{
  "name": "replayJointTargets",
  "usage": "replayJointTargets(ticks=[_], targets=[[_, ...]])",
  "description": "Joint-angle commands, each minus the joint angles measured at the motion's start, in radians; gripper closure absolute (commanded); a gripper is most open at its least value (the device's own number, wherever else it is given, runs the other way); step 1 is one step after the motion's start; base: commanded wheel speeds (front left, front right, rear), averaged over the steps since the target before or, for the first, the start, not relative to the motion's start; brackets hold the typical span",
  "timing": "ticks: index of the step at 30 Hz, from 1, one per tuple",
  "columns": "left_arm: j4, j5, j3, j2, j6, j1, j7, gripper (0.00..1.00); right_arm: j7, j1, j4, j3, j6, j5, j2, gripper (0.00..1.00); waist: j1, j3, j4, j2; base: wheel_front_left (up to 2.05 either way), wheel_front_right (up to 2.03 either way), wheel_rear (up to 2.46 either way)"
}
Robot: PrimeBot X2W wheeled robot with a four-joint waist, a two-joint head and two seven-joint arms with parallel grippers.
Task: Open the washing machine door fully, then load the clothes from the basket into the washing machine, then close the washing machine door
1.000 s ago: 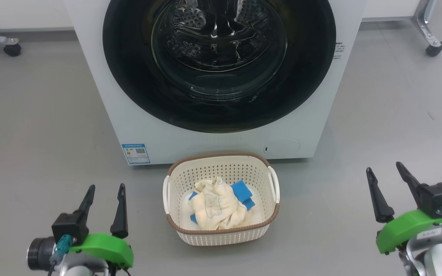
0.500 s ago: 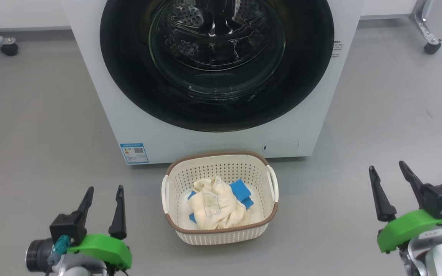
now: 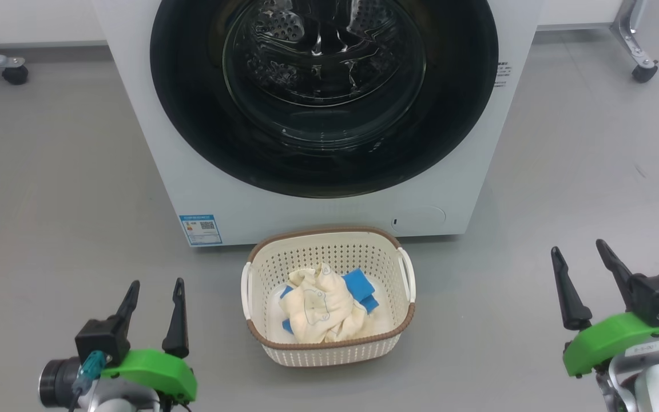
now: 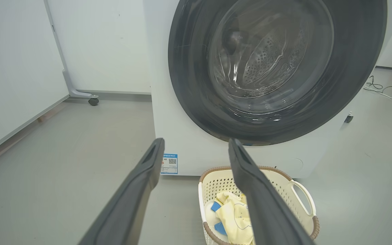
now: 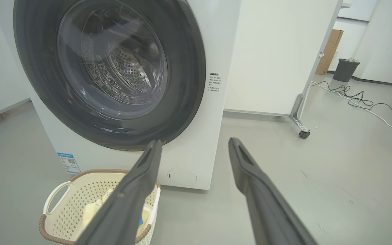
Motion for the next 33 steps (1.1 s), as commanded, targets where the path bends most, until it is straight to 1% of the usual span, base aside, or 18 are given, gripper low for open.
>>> replayJointTargets(ticks=[1,9,15,20,33], targets=[[-0.028,-0.009,0.028,0.028,0.006,-0.05,-0.006,0.0,-0.003,-0.027,-0.037,0.017,0.0,-0.002,-0.014,0.0,0.0,-0.001,0.0,0.0,0.0,0.0,0.0],[-0.028,-0.014,0.023,0.032,0.016,-0.05,-0.007,0.0,-0.002,-0.027,-0.035,0.013,0.0,0.005,-0.015,0.0,0.0,-0.002,0.0,0.0,0.06,0.08,-0.14],[-0.025,-0.016,0.019,0.037,0.02,-0.049,-0.01,0.0,-0.001,-0.027,-0.027,0.012,0.0,0.01,-0.016,0.0,0.0,-0.003,-0.001,0.0,0.54,0.54,-1.08],[-0.022,-0.018,0.013,0.039,0.02,-0.045,-0.013,0.0,0.006,-0.027,-0.027,0.017,0.0,0.013,-0.015,0.0,0.0,-0.006,-0.009,0.0,0.97,0.97,-1.94],[-0.027,-0.027,0.007,0.049,0.024,-0.051,-0.016,0.0,0.008,-0.029,-0.029,0.008,0.0,0.016,-0.013,0.0,0.0,0.003,-0.021,0.0,1.23,1.23,-2.46]])
